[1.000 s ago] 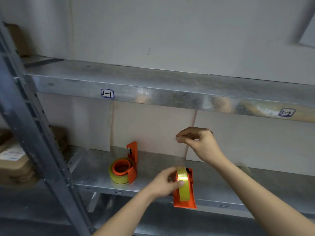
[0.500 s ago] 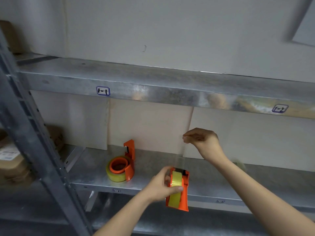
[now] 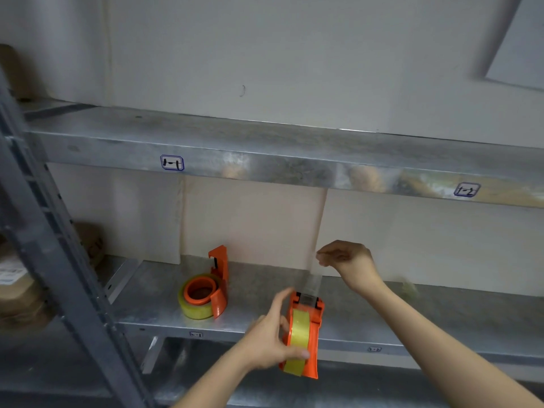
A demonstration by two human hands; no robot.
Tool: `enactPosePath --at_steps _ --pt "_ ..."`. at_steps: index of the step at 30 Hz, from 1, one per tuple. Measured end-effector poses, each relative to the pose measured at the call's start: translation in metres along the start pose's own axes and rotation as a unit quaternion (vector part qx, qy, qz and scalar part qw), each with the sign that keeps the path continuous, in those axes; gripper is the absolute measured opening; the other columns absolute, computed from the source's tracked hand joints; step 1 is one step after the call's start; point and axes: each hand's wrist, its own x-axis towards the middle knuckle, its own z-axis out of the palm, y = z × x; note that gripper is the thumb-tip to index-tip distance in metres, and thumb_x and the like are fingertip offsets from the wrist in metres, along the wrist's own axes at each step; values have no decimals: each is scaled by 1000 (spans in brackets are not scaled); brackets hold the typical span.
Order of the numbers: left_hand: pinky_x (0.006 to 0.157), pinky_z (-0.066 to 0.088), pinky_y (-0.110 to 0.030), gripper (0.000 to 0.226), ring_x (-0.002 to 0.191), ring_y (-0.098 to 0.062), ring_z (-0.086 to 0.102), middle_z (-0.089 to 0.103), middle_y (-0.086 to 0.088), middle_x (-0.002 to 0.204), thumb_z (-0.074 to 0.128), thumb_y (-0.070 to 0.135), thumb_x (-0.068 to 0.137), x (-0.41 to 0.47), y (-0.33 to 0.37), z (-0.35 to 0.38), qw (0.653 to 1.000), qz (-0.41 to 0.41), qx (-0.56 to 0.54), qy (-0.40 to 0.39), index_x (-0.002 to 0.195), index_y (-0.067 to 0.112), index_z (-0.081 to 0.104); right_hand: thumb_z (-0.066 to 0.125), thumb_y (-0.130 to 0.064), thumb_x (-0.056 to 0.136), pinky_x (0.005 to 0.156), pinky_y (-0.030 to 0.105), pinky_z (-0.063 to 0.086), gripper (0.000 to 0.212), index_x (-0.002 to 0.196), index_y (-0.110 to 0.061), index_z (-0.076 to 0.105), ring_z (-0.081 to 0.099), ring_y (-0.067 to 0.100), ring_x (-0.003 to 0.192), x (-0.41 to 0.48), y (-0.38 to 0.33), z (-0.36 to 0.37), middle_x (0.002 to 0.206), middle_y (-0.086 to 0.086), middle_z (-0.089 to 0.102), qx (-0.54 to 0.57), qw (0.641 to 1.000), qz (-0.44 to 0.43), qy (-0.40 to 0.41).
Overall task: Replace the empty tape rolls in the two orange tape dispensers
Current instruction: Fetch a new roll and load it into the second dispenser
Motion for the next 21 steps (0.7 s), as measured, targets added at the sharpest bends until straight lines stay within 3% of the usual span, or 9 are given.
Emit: enactPosePath --at_steps 6,13,15,18,21 --pt "84 56 -38 122 72 -9 61 63 7 107 85 55 61 -12 -3 6 999 37 36 -9 138 71 -9 74 -5 75 67 11 52 20 70 -25 72 70 5 69 -6 11 8 71 -8 73 -18 999 7 -34" --pt "76 45 -21 126 77 -2 56 56 21 97 84 50 67 -16 -5 11 997 46 59 -33 136 71 -19 75 -6 75 63 4 47 15 72 -20 73 69 3 70 -10 29 10 76 -6 74 8 998 60 -29" --pt "93 48 -34 127 97 -10 59 61 9 113 85 47 66 -16 -5 11 996 35 69 -44 136 71 -18 73 -6 76 63 3 47 10 77 -16 74 67 3 75 -11 38 13 80 -4 73 7 996 81 -37" --pt "109 38 -49 131 129 -29 47 52 -4 142 87 48 63 -17 -3 12 992 12 110 -61 135 72 -19 73 -10 78 64 4 47 5 82 -13 74 66 4 79 -14 49 20 85 -1 73 -17 993 99 -58" --pt "113 33 -54 133 136 -33 41 44 -7 151 88 46 63 -15 -1 13 988 9 133 -74 135 72 -20 72 -13 80 66 7 46 8 87 -9 73 65 4 80 -15 56 23 87 0 72 -28 992 102 -63"
